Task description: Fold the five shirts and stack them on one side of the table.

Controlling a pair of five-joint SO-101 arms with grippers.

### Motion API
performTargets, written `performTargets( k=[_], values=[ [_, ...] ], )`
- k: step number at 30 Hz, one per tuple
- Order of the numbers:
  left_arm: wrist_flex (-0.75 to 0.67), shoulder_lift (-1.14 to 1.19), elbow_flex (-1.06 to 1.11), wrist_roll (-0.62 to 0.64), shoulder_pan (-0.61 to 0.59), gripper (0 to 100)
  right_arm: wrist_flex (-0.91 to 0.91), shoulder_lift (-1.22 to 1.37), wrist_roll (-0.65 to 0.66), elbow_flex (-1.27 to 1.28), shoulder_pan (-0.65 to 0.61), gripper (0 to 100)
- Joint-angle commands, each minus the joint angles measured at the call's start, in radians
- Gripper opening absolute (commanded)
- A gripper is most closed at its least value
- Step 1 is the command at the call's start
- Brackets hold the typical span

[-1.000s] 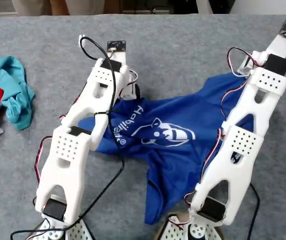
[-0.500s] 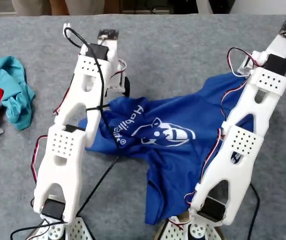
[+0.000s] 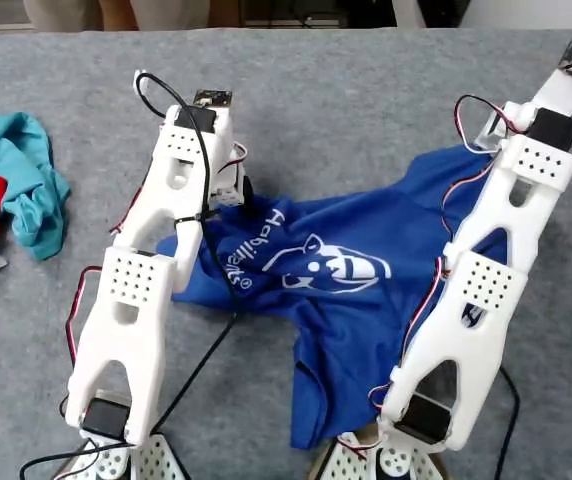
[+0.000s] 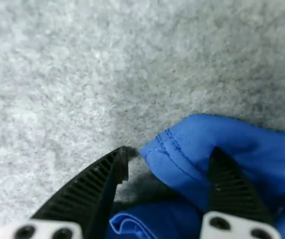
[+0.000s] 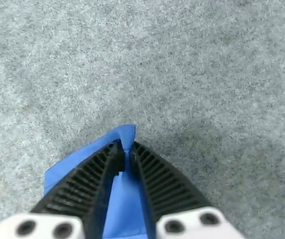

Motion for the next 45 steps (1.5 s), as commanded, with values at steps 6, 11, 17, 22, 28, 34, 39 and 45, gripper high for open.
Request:
performTargets(
  k=[6, 11, 17, 22, 28, 34, 39, 45],
  values=[
    [-0.103, 0.002, -0.017, -0.005, 0.015, 7, -0.021, -0.048, -0.008, -0.041, 0.008, 0.6],
    [-0.114, 0.002, -0.017, -0.005, 0.043, 3, -0.021, -0.048, -0.008, -0.041, 0.008, 0.6],
    [-0.172, -0.008, -0.098, -0.005, 0.048, 2, -0.028, -0.054, -0.008, -0.044, 0.008, 0.6],
    [-0.173, -0.008, -0.427, -0.005, 0.049, 2, -0.051, -0.119, -0.009, -0.044, -0.005, 0.6],
    [-0.172, -0.051, -0.654, -0.014, 0.066, 2, -0.153, -0.274, 0.0, -0.045, -0.082, 0.6],
    [-0.137, -0.245, -0.654, -0.014, 0.074, 2, -0.295, -0.443, 0.0, -0.045, -0.116, 0.6],
    [-0.109, -0.415, -0.654, -0.014, 0.072, 2, -0.391, -0.57, -0.003, -0.045, -0.116, 0.6],
    [-0.058, -0.638, -0.652, -0.021, 0.063, 2, -0.416, -0.739, -0.005, -0.045, -0.114, 0.6]
  ],
)
